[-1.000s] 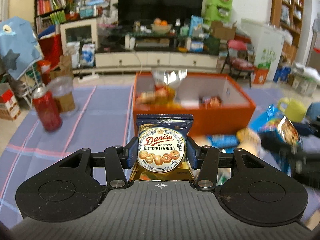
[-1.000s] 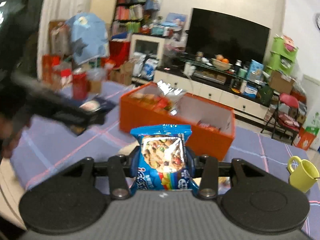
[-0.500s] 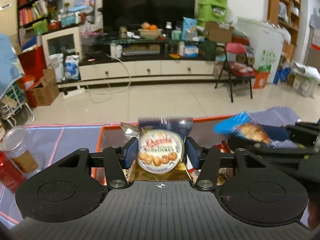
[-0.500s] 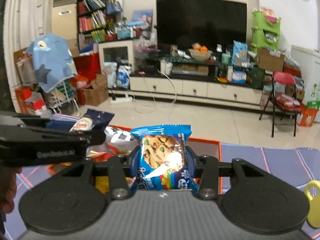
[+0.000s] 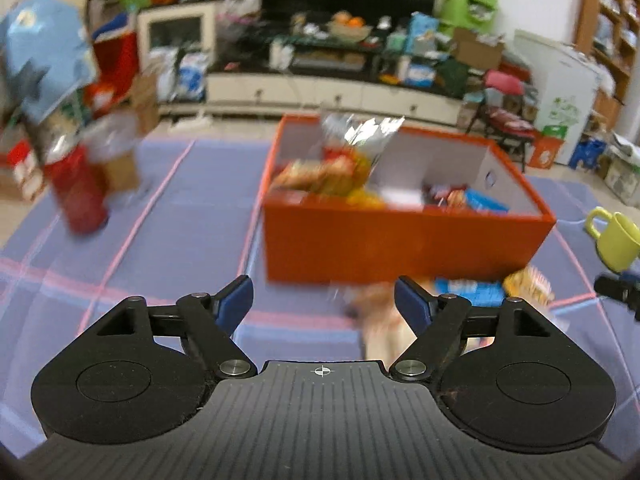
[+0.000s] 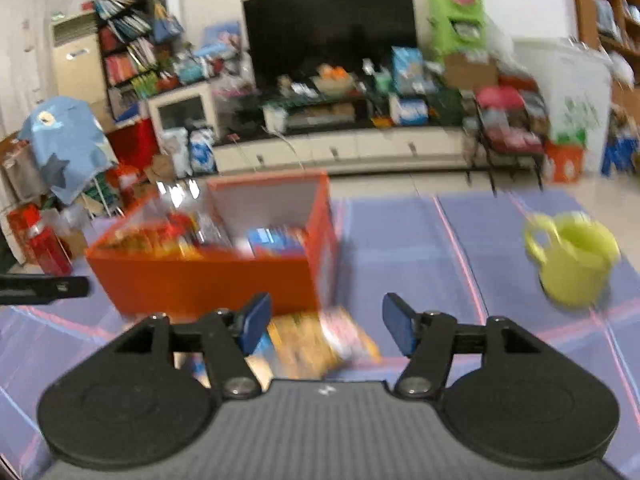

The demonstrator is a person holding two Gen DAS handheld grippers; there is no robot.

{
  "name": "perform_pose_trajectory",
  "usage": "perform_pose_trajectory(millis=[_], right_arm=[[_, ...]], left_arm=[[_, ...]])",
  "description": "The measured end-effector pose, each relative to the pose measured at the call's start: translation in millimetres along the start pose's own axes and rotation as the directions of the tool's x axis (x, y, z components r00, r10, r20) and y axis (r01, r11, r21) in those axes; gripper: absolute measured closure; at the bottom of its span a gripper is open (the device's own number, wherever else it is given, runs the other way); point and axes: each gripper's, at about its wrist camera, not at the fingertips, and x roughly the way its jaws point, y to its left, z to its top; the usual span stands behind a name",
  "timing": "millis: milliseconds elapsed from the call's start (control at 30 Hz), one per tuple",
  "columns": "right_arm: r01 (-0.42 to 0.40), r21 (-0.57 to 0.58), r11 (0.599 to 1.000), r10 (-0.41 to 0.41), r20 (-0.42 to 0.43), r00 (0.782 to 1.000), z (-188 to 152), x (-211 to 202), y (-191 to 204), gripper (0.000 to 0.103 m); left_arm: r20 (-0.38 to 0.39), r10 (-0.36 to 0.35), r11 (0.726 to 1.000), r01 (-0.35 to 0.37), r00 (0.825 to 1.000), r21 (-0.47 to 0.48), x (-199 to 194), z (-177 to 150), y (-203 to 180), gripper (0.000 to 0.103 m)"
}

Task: Organize snacks
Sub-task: 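Grasp the white bread bag with the left tool while the right tool grasps a brown wafer packet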

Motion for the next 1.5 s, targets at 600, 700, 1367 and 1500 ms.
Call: perform_pose_trajectory(millis=[600, 700, 1367, 1500], right_arm=[[-0.149, -0.215, 0.965, 0.113, -0.174, 0.978, -56, 10, 58, 0.021], [-0.203, -0.323, 0.925, 0.132, -0.228, 0.965, -64, 17, 64, 0.023], [-0.241, -0.285, 0.928, 0.166, -0.263, 0.95, -79, 43, 67, 0.009], [-0.231, -0.281, 0.932, 0.156, -0.264, 0.952, -78, 44, 70, 0.011]], left_arm=[[-0.041, -0.006, 1.0, 0.005, 0.999, -0.015, 11, -16, 18, 0.043], [-0.037, -0.025, 1.0, 0.025, 0.999, 0.001, 9, -17, 16, 0.043], [-0.12, -0.089, 0.994, 0.079, 0.989, -0.081, 81, -5, -53, 0.036], [-0.134, -0.094, 0.993, 0.084, 0.986, -0.078, 92, -8, -58, 0.037]])
